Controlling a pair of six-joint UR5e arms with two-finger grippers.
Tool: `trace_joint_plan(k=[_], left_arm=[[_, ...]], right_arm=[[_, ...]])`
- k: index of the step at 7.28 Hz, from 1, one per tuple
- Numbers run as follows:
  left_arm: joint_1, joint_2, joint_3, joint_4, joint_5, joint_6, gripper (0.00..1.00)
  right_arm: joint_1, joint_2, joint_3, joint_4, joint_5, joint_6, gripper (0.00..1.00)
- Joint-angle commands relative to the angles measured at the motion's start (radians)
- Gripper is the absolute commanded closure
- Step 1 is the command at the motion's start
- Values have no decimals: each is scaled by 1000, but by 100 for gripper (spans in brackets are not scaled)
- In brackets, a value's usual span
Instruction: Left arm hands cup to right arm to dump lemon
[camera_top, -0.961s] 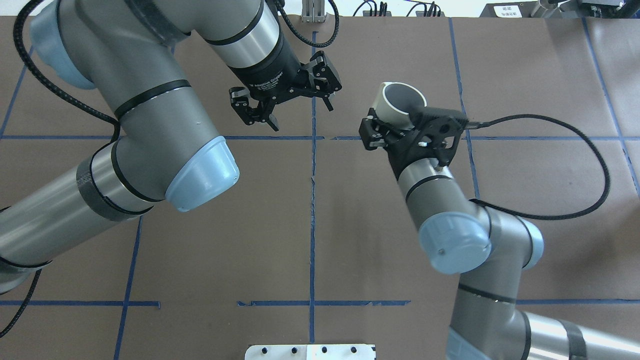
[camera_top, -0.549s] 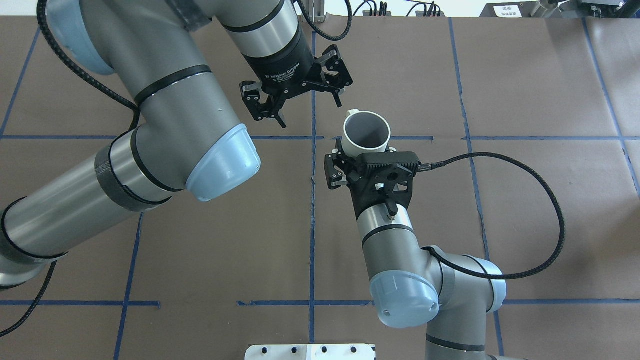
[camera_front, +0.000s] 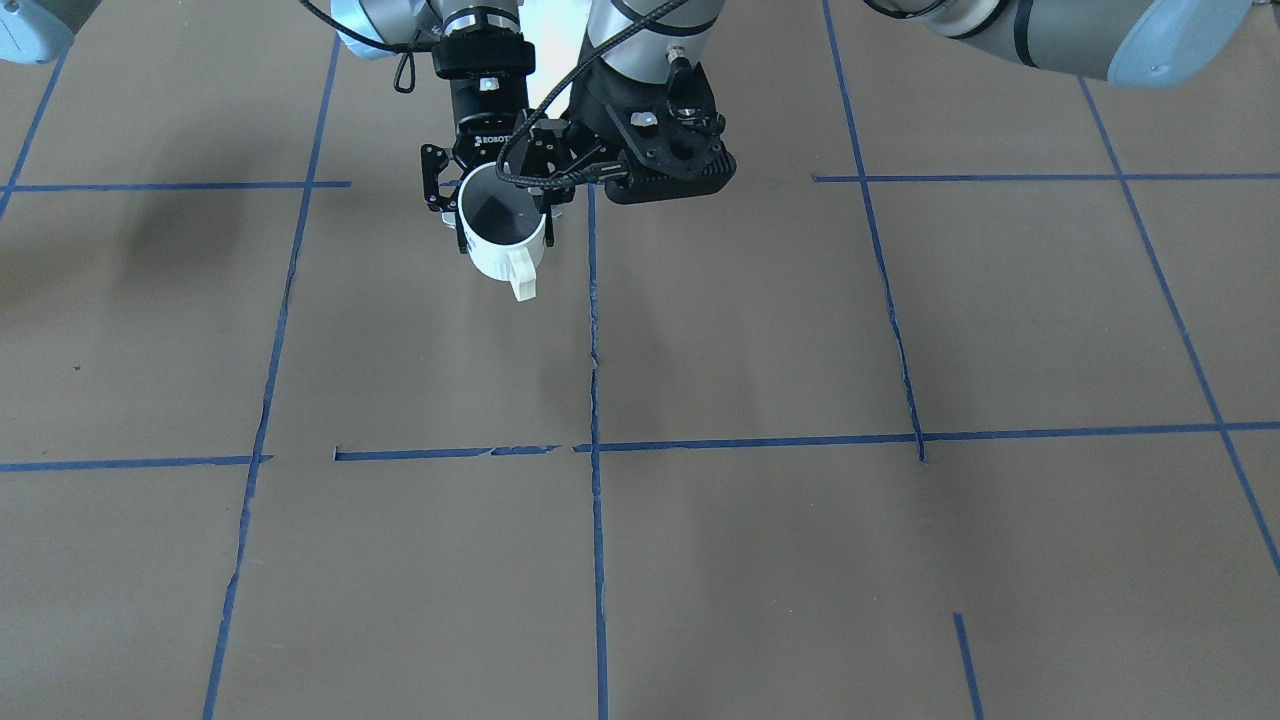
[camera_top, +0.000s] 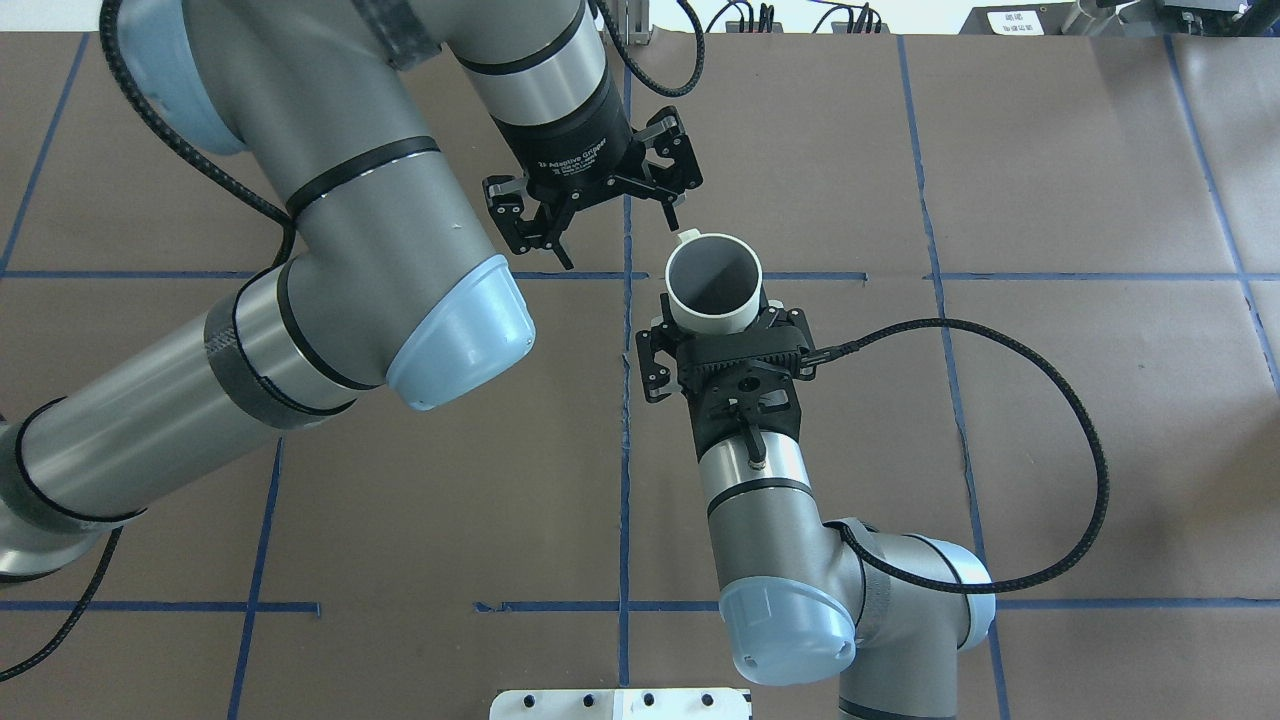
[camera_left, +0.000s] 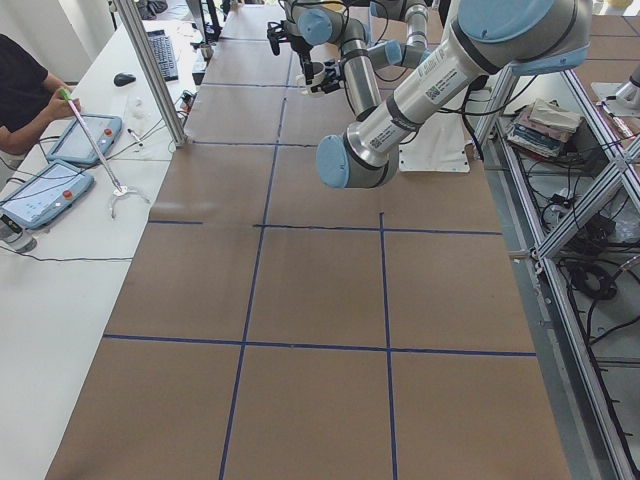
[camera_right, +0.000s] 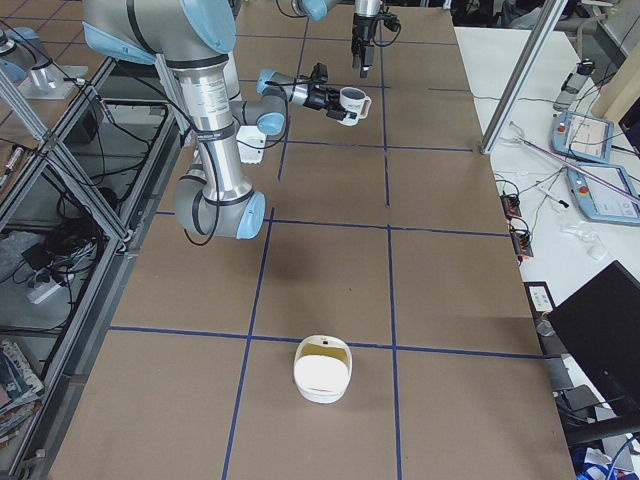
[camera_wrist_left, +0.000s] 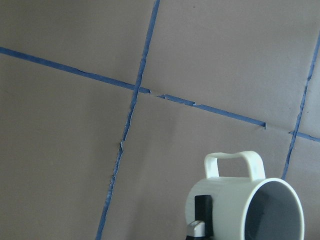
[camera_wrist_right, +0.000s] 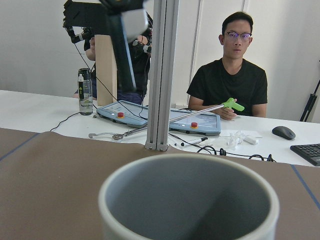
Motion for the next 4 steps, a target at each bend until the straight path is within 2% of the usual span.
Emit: trace_joint_plan(k=[1, 3, 4], left_arm=[[32, -12, 11, 1, 6, -1, 15], [49, -17, 28, -1, 8, 1, 19], [58, -20, 31, -1, 8, 1, 29]], right_arm=[[-1, 11, -7, 0, -12, -47, 74], [-1, 14, -6, 0, -12, -67, 73], [-1, 16, -6, 0, -12, -67, 73]])
